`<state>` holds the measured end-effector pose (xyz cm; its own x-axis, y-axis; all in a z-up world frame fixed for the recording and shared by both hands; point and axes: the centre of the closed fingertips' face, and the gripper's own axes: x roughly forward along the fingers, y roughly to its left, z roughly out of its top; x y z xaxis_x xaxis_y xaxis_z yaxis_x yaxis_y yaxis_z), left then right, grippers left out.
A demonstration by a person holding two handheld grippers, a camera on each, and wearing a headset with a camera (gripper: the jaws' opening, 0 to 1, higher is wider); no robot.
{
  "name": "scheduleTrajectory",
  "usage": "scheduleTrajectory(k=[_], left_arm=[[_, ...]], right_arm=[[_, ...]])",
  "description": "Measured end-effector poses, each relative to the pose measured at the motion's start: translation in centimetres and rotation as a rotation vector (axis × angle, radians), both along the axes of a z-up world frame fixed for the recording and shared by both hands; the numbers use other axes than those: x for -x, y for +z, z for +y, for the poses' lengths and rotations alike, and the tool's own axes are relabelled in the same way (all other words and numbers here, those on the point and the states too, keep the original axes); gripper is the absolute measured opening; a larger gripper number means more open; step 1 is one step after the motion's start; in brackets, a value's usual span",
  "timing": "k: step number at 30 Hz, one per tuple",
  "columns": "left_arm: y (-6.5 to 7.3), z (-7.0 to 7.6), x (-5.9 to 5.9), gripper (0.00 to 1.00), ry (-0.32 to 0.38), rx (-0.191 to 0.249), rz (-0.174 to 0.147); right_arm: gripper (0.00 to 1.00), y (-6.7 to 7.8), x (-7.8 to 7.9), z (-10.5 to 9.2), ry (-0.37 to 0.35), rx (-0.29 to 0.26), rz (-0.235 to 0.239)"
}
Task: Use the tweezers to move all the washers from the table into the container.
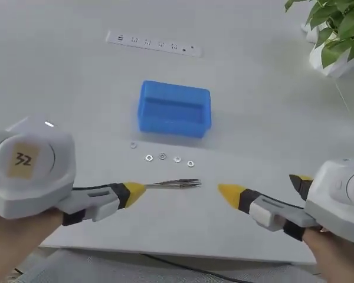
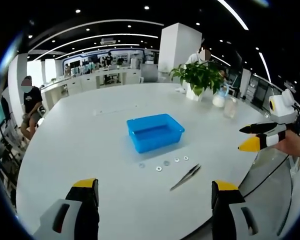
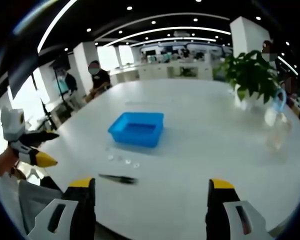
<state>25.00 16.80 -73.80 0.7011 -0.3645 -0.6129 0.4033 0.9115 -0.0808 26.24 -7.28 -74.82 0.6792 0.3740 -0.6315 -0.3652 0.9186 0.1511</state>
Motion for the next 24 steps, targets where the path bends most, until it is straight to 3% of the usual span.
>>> scheduleTrajectory(k=[3, 4, 5, 8, 12, 15, 17, 21, 24], left_arm=[[-0.3, -0.3, -0.1, 0.91, -0.017, 0.007, 0.009], [-0.7, -1.0, 0.3, 0.87, -0.065, 0.015, 0.041], [-0.9, -1.2, 0.3, 0.84, -0.081, 0.014, 0.049], [-1.6, -2.2, 0.1, 0.72, -0.140, 0.008, 0.043], [-3.2, -2.7, 0.0, 0.62, -0.198, -0.020, 0.094], [-3.9, -3.3, -0.4, 0.52, -0.254, -0.042, 0.102], [-4.1, -3.6, -0.9, 0.52, -0.275, -0.054, 0.087], [-5.1, -4.3, -1.7, 0.41, -0.320, -0.059, 0.083], [-6.9, -5.0, -1.8, 0.39, -0.369, -0.088, 0.111]], right_arm=[[0.91, -0.1, -0.1, 0.0, 0.002, 0.003, 0.005], [0.91, -0.2, -0.1, 0.0, 0.003, 0.003, 0.006], [0.91, -0.2, -0.1, 0.0, 0.003, 0.004, 0.007], [0.91, -0.6, 0.0, 0.1, 0.008, 0.006, 0.018], [0.90, -1.0, 0.2, 0.1, 0.019, 0.015, 0.035], [0.90, -1.2, 0.2, 0.2, 0.023, 0.018, 0.045], [0.90, -1.4, 0.2, 0.2, 0.025, 0.021, 0.051], [0.90, -1.6, 0.3, 0.2, 0.029, 0.023, 0.061], [0.89, -1.8, 0.4, 0.2, 0.034, 0.029, 0.066]])
